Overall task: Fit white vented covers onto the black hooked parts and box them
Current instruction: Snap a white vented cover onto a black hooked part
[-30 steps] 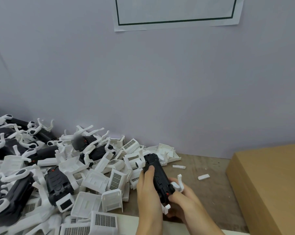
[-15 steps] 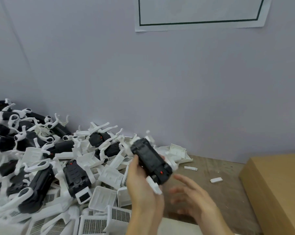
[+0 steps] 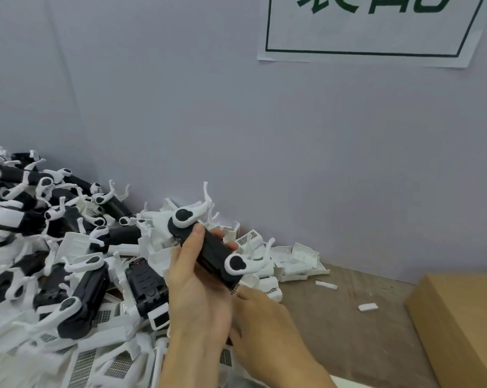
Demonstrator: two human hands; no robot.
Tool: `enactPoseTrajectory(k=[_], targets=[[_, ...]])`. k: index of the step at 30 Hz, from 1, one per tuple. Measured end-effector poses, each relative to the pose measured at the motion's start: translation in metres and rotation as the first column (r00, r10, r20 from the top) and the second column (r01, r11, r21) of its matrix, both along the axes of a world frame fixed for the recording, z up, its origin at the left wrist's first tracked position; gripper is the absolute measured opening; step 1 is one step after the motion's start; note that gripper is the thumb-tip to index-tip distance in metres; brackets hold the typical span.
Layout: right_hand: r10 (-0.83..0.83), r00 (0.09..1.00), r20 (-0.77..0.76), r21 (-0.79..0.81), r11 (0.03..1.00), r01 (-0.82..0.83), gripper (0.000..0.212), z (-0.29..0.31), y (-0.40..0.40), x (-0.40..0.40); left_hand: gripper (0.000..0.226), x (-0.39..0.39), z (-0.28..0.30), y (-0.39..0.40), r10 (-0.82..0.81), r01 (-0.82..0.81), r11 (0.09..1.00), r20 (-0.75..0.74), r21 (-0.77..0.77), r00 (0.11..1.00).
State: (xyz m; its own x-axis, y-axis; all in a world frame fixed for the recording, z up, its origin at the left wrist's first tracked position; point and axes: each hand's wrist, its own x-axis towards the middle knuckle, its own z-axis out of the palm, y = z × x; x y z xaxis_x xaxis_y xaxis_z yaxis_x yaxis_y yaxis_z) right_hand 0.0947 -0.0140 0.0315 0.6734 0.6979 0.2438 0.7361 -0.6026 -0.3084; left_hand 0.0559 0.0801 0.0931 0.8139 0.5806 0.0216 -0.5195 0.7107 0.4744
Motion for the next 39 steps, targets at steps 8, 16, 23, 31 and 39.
enactPoseTrajectory(k=[8, 16, 23, 31, 39], targets=[[-0.17, 0.791, -0.588, 0.527, 0.661, 0.534, 0.016, 0.003, -0.078, 0.013, 0.075, 0.013, -0.011, -0.011, -0.046, 0.122, 0.961, -0.295, 0.246, 0.954], [0.129, 0.511, -0.85, 0.523, 0.094, 0.847, 0.029, -0.02, -0.142, 0.026, 0.024, 0.027, -0.033, -0.064, 0.039, 0.557, 0.484, -0.653, 0.675, 0.757], [0.043, 0.721, -0.692, 0.719, 0.137, 0.682, 0.041, -0.024, -0.136, 0.031, 0.029, 0.038, -0.058, -0.095, 0.002, 0.421, 0.477, -0.479, 0.772, 0.878], [-0.248, 0.943, -0.222, 0.727, 0.603, 0.33, 0.042, -0.023, -0.123, 0.013, 0.022, 0.04, -0.058, -0.111, 0.038, 0.38, 0.581, -0.49, 0.72, 0.871], [-0.37, 0.92, -0.129, 0.868, 0.407, 0.286, 0.046, -0.015, -0.118, 0.012, 0.019, 0.042, -0.062, -0.116, -0.012, 0.409, 0.596, -0.501, 0.691, 0.865]])
